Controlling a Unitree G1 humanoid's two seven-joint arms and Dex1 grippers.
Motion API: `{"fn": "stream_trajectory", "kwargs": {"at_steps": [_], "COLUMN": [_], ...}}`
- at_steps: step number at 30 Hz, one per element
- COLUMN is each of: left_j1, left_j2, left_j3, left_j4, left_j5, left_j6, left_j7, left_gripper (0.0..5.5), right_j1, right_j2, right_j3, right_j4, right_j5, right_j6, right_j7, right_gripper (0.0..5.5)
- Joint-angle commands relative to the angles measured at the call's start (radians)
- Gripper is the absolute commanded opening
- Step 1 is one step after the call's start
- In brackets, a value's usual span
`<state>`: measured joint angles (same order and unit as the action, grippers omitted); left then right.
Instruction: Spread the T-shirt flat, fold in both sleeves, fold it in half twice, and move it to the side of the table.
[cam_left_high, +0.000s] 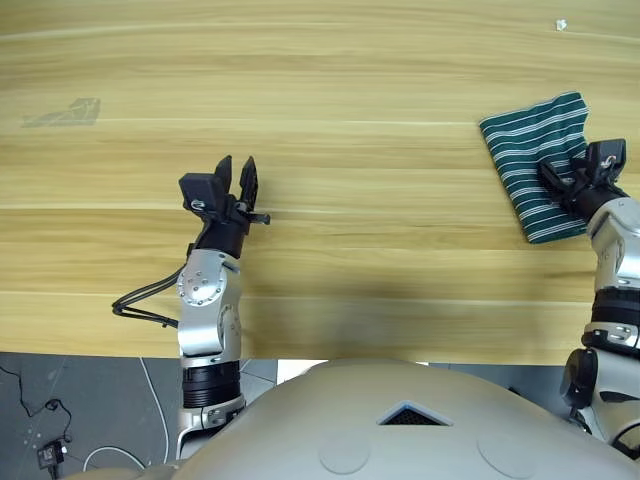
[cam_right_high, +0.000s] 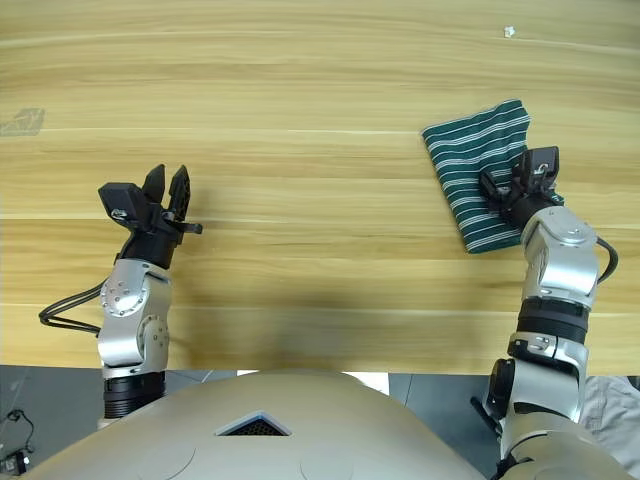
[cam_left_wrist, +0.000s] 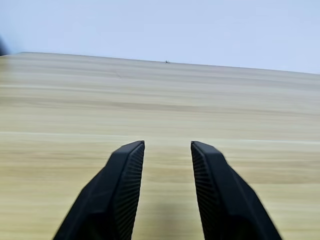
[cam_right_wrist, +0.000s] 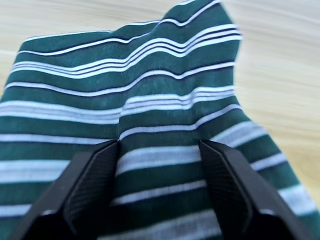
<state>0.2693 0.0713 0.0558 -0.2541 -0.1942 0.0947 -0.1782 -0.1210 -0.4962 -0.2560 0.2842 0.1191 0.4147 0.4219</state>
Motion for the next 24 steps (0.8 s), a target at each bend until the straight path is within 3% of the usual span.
{"fn": "stream_trajectory", "kwargs": {"at_steps": [1,6,10,14,17,24], "left_j1": [-0.001,-0.032,-0.104,-0.221,-0.276,-0.237], "left_j2": [-0.021,-0.024,-0.066,-0.071,-0.075,-0.054], "left_j3": [-0.026,-0.05,-0.013,-0.045,-0.059,-0.06], "left_j4": [0.03,0.018,-0.038,0.065,0.164,0.237], "left_j5": [0.025,0.065,0.071,0.15,0.194,0.243], "left_j6": [-0.019,-0.075,-0.187,-0.256,-0.315,-0.47], "left_j7": [0.019,0.028,0.095,0.128,0.143,0.155], "left_gripper": [1.71,1.71,1.71,1.71,1.71,1.71], "right_j1": [-0.015,-0.083,-0.118,-0.096,-0.087,-0.118], "right_j2": [0.047,0.139,0.293,0.429,0.488,0.497], "right_j3": [-0.001,-0.012,0.056,0.187,0.2,0.179], "right_j4": [-0.067,-0.25,-0.322,-0.122,0.034,0.192], "right_j5": [0.004,-0.011,-0.01,-0.088,-0.067,0.021], "right_j6": [-0.046,-0.223,-0.525,-0.882,-1.042,-1.091], "right_j7": [-0.063,-0.217,-0.279,-0.284,-0.276,-0.223], "right_gripper": [2.95,2.95,2.95,2.95,2.95,2.95]}}
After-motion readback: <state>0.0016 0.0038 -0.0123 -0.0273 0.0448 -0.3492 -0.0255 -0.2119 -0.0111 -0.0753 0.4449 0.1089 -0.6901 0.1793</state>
